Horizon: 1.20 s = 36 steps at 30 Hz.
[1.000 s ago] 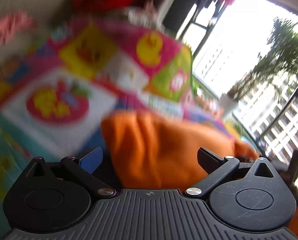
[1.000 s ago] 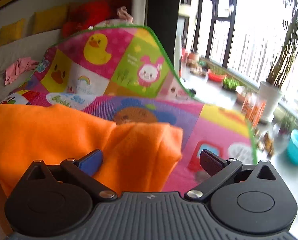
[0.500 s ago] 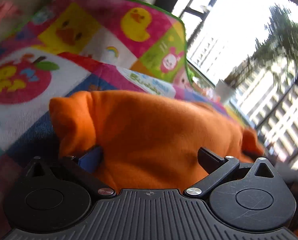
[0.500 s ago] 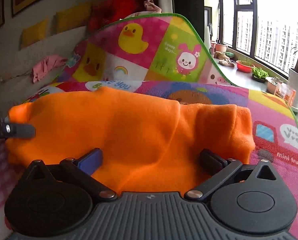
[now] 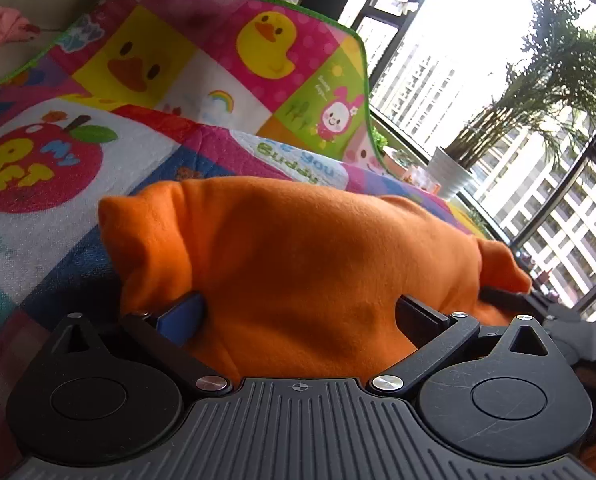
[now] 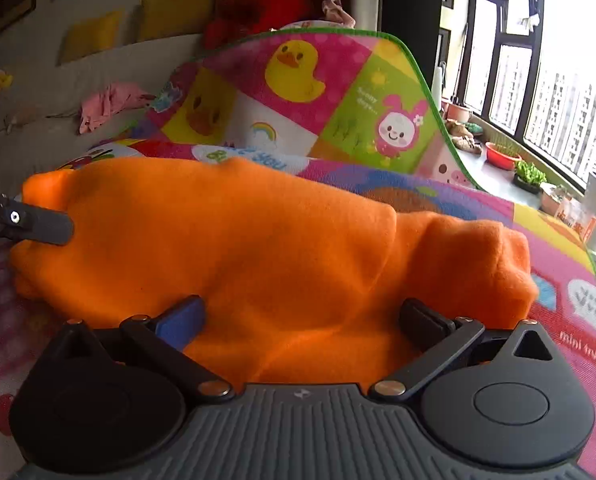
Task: Fold clothes
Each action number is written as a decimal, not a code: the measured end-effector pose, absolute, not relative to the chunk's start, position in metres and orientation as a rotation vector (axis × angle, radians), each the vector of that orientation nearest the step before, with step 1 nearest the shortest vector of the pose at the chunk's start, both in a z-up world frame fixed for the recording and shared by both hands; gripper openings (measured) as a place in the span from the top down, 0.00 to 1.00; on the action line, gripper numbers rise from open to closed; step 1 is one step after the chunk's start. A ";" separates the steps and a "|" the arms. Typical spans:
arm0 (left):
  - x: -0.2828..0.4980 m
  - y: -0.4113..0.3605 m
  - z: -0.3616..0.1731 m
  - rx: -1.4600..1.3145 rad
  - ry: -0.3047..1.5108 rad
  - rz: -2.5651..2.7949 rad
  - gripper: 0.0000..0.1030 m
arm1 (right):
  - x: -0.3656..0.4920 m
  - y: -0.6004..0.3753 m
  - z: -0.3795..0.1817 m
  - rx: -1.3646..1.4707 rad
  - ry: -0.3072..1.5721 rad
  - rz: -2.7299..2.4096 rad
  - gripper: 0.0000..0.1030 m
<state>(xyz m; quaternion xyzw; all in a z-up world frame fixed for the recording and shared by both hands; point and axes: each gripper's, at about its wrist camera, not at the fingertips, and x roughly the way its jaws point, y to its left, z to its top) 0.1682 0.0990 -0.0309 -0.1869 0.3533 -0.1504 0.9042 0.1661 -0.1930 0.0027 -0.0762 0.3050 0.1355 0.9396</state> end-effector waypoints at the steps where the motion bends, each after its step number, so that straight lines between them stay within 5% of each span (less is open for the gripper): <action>1: 0.165 0.106 -0.027 -0.417 0.726 -0.304 0.00 | 0.164 -0.189 0.008 -0.191 0.608 0.274 0.00; 6: 0.146 0.150 -0.011 -0.534 0.679 -0.191 0.00 | 0.141 -0.184 0.033 -0.289 0.486 0.273 0.00; 13: 0.129 0.154 0.002 -0.591 0.660 -0.256 0.00 | 0.151 -0.303 0.038 0.315 0.548 0.059 0.00; 17: 0.142 0.124 0.012 -0.555 0.643 -0.358 0.00 | 0.161 -0.339 0.008 0.585 0.607 0.048 0.16; 20: 0.156 0.099 0.010 -0.511 0.663 -0.407 0.00 | 0.171 -0.339 -0.010 0.693 0.627 0.090 0.17; 21: 0.161 0.091 0.008 -0.497 0.670 -0.422 0.00 | 0.175 -0.332 -0.010 0.669 0.623 0.105 0.17; 28: 0.201 0.053 -0.009 -0.378 0.709 -0.457 0.00 | 0.198 -0.285 0.022 0.452 0.592 0.197 0.61; 36: 0.200 0.064 -0.012 -0.294 0.744 -0.474 0.00 | 0.190 -0.178 0.060 -0.040 0.521 0.404 0.62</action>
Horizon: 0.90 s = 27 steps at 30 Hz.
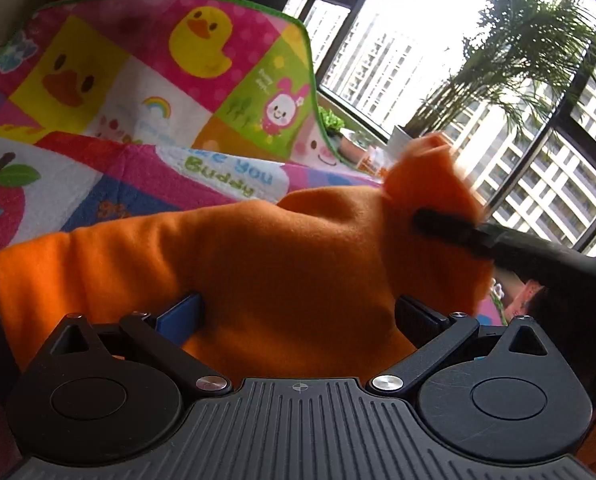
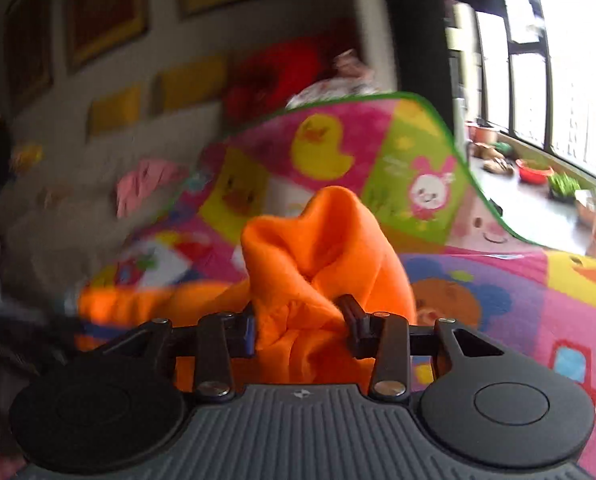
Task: Fold clothes
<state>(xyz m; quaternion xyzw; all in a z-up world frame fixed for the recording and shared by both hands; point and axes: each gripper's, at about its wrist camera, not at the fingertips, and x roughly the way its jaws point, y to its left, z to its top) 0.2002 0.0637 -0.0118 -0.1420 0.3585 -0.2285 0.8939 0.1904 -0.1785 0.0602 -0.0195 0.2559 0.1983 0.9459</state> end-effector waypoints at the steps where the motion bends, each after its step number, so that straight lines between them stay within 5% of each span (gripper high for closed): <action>1: 0.197 0.069 -0.006 -0.302 0.740 -0.477 0.00 | 0.189 -0.162 0.053 -0.136 0.519 0.402 0.61; 7: 0.194 0.094 0.040 -0.359 0.644 -0.452 0.00 | 0.156 -0.117 0.027 -0.445 0.429 0.389 0.60; 12: 0.226 0.035 0.048 -0.251 0.650 -0.484 0.00 | 0.148 -0.114 0.023 -0.473 0.412 0.389 0.58; 15: 0.247 0.009 0.029 -0.152 0.714 -0.428 0.00 | 0.142 -0.130 0.029 -0.407 0.405 0.410 0.49; 20: 0.266 0.005 0.000 -0.128 0.783 -0.364 0.00 | 0.125 -0.181 0.043 -0.198 0.402 0.313 0.08; 27: 0.250 0.034 0.014 -0.302 0.743 -0.440 0.00 | 0.159 -0.229 0.013 0.300 0.603 0.244 0.06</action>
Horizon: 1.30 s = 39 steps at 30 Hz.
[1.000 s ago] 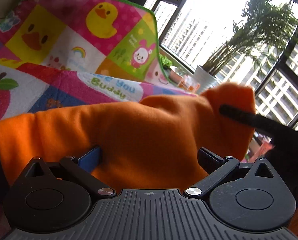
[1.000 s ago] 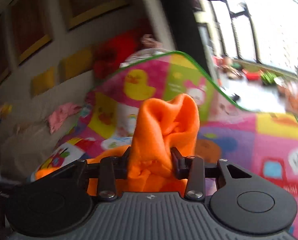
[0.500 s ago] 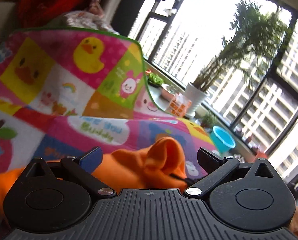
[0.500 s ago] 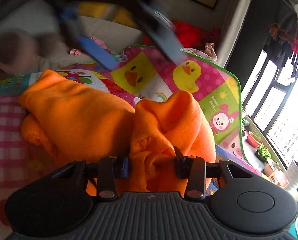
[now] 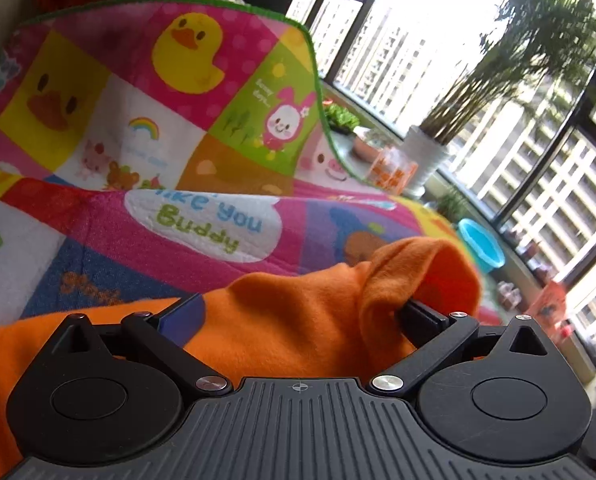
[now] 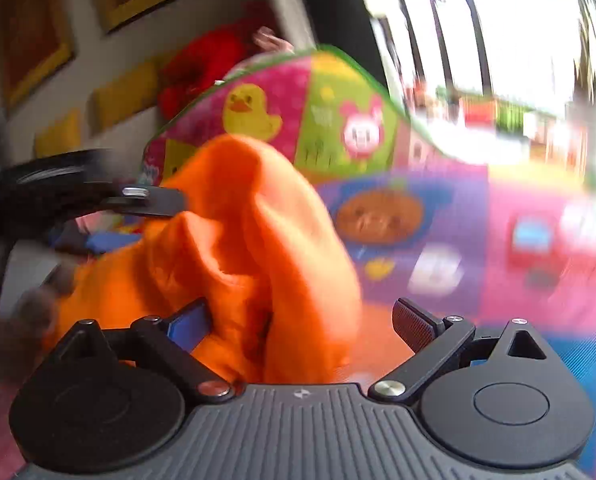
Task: Fold clothes
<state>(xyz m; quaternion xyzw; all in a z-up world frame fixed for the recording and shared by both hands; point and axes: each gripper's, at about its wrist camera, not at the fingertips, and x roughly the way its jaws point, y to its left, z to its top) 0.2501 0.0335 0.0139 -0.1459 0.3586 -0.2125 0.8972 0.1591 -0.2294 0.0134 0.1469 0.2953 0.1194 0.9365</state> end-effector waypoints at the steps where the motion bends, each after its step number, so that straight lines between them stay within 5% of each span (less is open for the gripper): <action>1: 0.243 0.041 0.018 -0.326 0.728 -0.454 0.00 | 0.163 -0.232 0.010 0.357 0.616 0.256 0.06; 11: 0.205 0.092 -0.014 -0.365 0.758 -0.352 0.00 | 0.166 -0.225 -0.005 0.548 0.619 0.348 0.03; 30: 0.198 0.094 -0.026 -0.367 0.725 -0.335 0.00 | 0.136 -0.167 0.009 0.029 0.577 0.290 0.00; 39: 0.190 0.096 -0.025 -0.382 0.730 -0.358 0.00 | 0.194 -0.232 0.005 0.438 0.651 -0.062 0.00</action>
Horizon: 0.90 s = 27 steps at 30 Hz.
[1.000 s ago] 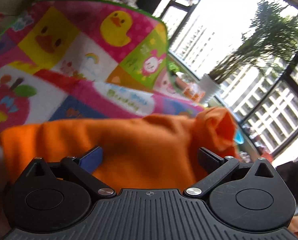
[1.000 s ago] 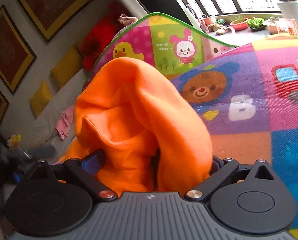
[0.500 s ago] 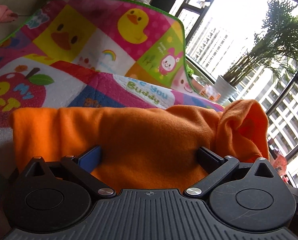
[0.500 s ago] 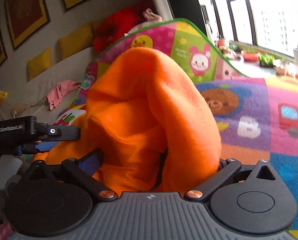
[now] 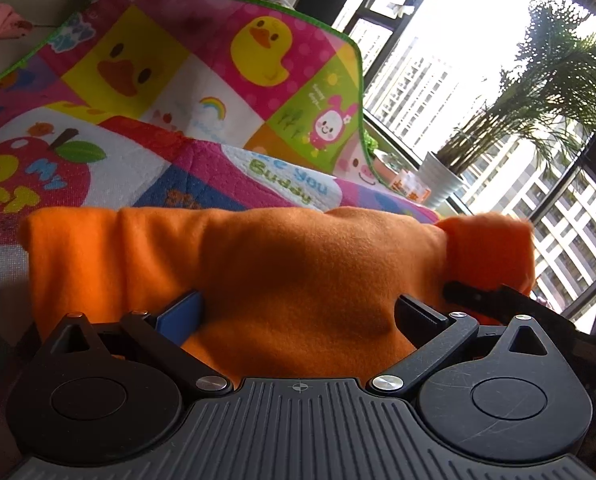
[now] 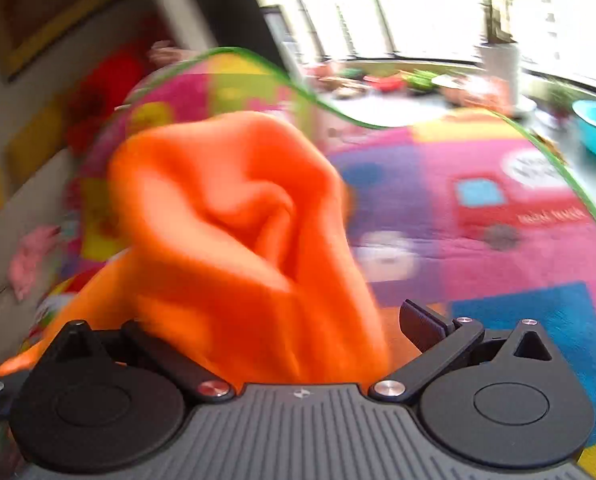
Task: Fold clothes
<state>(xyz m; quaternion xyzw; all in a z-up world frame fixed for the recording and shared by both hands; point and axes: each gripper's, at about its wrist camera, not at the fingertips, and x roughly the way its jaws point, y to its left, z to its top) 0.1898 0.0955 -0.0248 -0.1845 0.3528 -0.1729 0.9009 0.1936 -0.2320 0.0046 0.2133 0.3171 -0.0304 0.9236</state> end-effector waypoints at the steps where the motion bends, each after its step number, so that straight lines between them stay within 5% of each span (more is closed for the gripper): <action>1: 0.188 0.095 -0.024 -0.386 0.732 -0.363 0.00 | 0.192 -0.235 0.003 0.464 0.642 -0.057 0.00; 9: 0.187 0.093 -0.024 -0.375 0.746 -0.366 0.00 | 0.202 -0.234 -0.004 0.559 0.601 0.151 0.07; 14: 0.191 0.082 -0.024 -0.355 0.754 -0.367 0.00 | 0.221 -0.227 0.020 0.441 0.552 0.230 0.56; 20: 0.193 0.079 -0.028 -0.363 0.744 -0.409 0.00 | 0.201 -0.140 0.089 -0.168 0.295 0.394 0.56; 27: 0.185 0.093 -0.031 -0.371 0.733 -0.430 0.00 | 0.195 -0.078 0.091 -0.252 0.325 0.564 0.56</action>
